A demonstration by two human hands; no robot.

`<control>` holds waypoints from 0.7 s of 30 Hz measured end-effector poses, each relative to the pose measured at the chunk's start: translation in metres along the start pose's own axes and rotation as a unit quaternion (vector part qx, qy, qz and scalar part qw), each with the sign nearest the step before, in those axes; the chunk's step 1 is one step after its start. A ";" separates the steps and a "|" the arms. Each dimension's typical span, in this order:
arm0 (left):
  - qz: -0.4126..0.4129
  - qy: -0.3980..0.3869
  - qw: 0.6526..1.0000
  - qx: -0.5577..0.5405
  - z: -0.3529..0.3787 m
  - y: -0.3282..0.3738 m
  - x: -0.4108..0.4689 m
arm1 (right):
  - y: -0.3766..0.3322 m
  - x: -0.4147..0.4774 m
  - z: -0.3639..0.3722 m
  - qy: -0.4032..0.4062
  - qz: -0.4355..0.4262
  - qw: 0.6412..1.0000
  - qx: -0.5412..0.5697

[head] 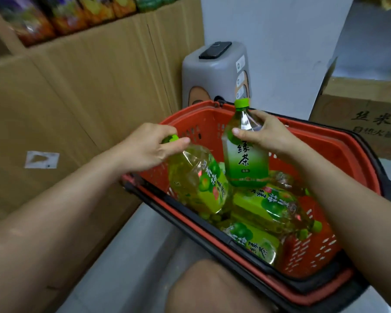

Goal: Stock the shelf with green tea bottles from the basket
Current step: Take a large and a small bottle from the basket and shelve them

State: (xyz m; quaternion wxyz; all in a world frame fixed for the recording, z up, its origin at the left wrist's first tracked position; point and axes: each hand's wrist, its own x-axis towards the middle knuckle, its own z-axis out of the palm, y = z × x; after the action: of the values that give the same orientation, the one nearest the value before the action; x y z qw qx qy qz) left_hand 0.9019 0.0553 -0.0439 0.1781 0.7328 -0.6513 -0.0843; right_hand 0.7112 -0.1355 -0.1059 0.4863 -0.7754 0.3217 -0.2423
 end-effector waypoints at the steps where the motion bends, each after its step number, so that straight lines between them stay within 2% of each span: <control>1: -0.022 0.025 0.999 -0.035 -0.016 -0.006 -0.010 | -0.006 -0.001 0.002 0.006 -0.006 1.000 0.004; 4: -0.050 0.095 0.987 -0.115 -0.058 -0.017 -0.034 | -0.032 -0.002 0.013 0.018 -0.039 0.999 0.021; 7: -0.051 0.171 0.979 -0.094 -0.096 -0.022 -0.054 | -0.075 0.005 0.022 0.040 -0.087 0.995 0.034; 12: -0.079 0.282 0.952 -0.086 -0.162 -0.034 -0.109 | -0.172 0.010 0.058 0.012 -0.164 0.983 0.081; 16: -0.108 0.369 0.922 -0.036 -0.227 -0.042 -0.162 | -0.253 0.001 0.109 -0.032 -0.238 0.958 0.157; 21: -0.142 0.436 0.884 0.093 -0.307 -0.063 -0.228 | -0.331 0.004 0.178 -0.071 -0.290 0.931 0.210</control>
State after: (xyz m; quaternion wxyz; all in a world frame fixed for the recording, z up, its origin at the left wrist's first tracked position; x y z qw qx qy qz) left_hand 1.0379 0.3317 0.1912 0.3607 0.7938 -0.4016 0.2802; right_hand 0.9237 0.0741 0.1222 0.5682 -0.7302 -0.0110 -0.3792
